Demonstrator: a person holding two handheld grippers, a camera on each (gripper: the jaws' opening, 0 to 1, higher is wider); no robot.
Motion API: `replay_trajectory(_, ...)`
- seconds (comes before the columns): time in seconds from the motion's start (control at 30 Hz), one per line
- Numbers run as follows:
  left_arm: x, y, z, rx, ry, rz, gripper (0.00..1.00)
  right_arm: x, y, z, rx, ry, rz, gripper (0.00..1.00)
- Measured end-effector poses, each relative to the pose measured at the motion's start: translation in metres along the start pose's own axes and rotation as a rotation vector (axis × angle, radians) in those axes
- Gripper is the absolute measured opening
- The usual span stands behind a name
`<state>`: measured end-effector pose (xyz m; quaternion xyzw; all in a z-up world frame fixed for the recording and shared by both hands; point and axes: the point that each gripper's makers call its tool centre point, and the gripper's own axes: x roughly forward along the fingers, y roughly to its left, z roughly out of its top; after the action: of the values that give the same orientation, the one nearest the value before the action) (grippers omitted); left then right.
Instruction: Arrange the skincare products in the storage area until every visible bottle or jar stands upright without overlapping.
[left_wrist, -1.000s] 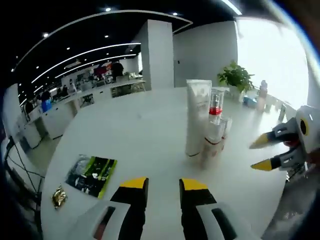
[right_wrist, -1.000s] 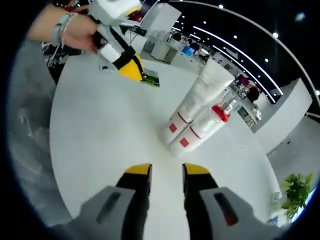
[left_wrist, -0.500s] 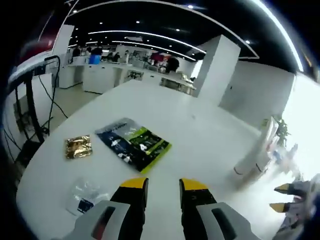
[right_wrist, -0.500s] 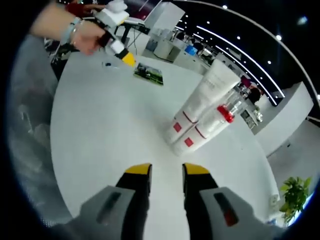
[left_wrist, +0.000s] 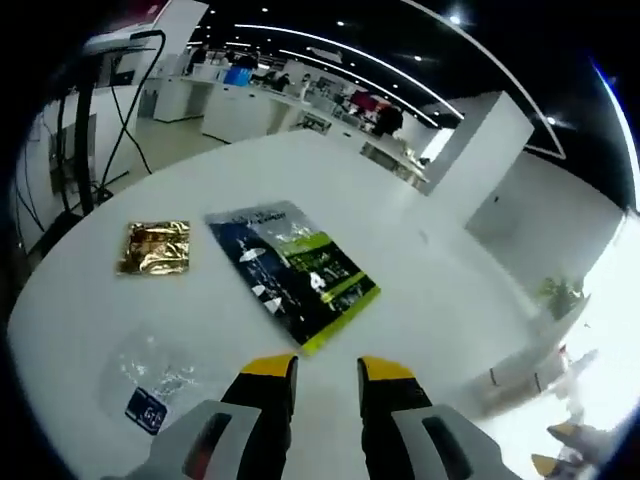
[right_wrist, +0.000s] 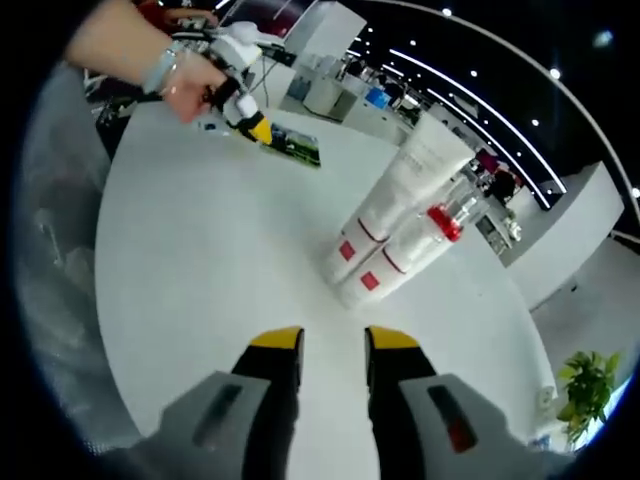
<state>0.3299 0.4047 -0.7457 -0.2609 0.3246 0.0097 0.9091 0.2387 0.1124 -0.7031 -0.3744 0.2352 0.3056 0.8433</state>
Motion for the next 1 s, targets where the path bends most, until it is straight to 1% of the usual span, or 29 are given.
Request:
replay_trajectory(0.1, 0.003, 0.002, -0.001, -0.003, 0.015, 0.018, 0.26, 0.0, 0.001, 0.0, -0.003, 0.003, 0.002, 0.25)
replay_trajectory(0.17, 0.006, 0.005, -0.004, -0.039, 0.03, 0.031, 0.25, 0.0, 0.001, 0.0, -0.007, 0.003, 0.0, 0.25)
replay_trajectory(0.2, 0.01, 0.004, 0.0, -0.053, -0.003, 0.025, 0.24, 0.0, 0.001, 0.0, -0.007, 0.004, 0.0, 0.25)
replay_trajectory(0.23, 0.011, 0.006, 0.0, -0.058, -0.003, 0.03, 0.24, 0.0, 0.001, 0.0, -0.008, 0.004, 0.0, 0.25)
replay_trajectory(0.27, 0.011, 0.004, 0.001, -0.086, -0.01, 0.025, 0.24, 0.001, 0.001, 0.0, -0.01, 0.005, -0.001, 0.25)
replay_trajectory(0.33, 0.012, 0.005, 0.002, -0.112, -0.019, 0.021, 0.23, 0.001, 0.002, -0.001, -0.013, 0.009, 0.001, 0.25)
replay_trajectory(0.43, 0.014, 0.005, 0.006, -0.225, -0.033, 0.003, 0.21, 0.001, 0.003, -0.001, -0.017, 0.012, 0.0, 0.25)
replay_trajectory(0.47, 0.014, 0.006, 0.005, -0.251, -0.026, 0.005, 0.2, 0.001, 0.002, -0.001, -0.018, 0.012, -0.001, 0.25)
replay_trajectory(0.57, 0.016, 0.015, 0.004, -0.311, -0.019, 0.028, 0.11, 0.001, 0.002, -0.002, -0.019, 0.014, -0.004, 0.25)
replay_trajectory(0.6, 0.016, 0.016, 0.004, -0.312, -0.021, 0.028, 0.07, 0.001, 0.002, -0.002, -0.019, 0.015, -0.005, 0.25)
replay_trajectory(0.63, 0.017, 0.017, 0.003, -0.338, -0.016, 0.038, 0.05, 0.001, 0.002, -0.002, -0.018, 0.016, -0.004, 0.25)
replay_trajectory(0.67, 0.017, 0.017, 0.004, -0.351, -0.023, 0.033, 0.04, 0.001, 0.003, -0.003, -0.019, 0.018, -0.002, 0.25)
replay_trajectory(0.83, 0.017, 0.016, 0.004, -0.359, -0.025, 0.053, 0.01, 0.002, 0.003, -0.003, -0.025, 0.023, -0.002, 0.25)
replay_trajectory(0.9, 0.015, 0.018, 0.005, -0.342, -0.036, 0.067, 0.01, 0.002, 0.003, -0.004, -0.027, 0.026, -0.004, 0.25)
replay_trajectory(0.93, 0.014, 0.018, 0.006, -0.336, -0.043, 0.067, 0.01, 0.002, 0.003, -0.004, -0.028, 0.026, -0.004, 0.25)
replay_trajectory(1.0, 0.013, 0.017, 0.008, -0.35, -0.044, 0.046, 0.0, 0.002, 0.003, -0.004, -0.028, 0.028, -0.003, 0.25)
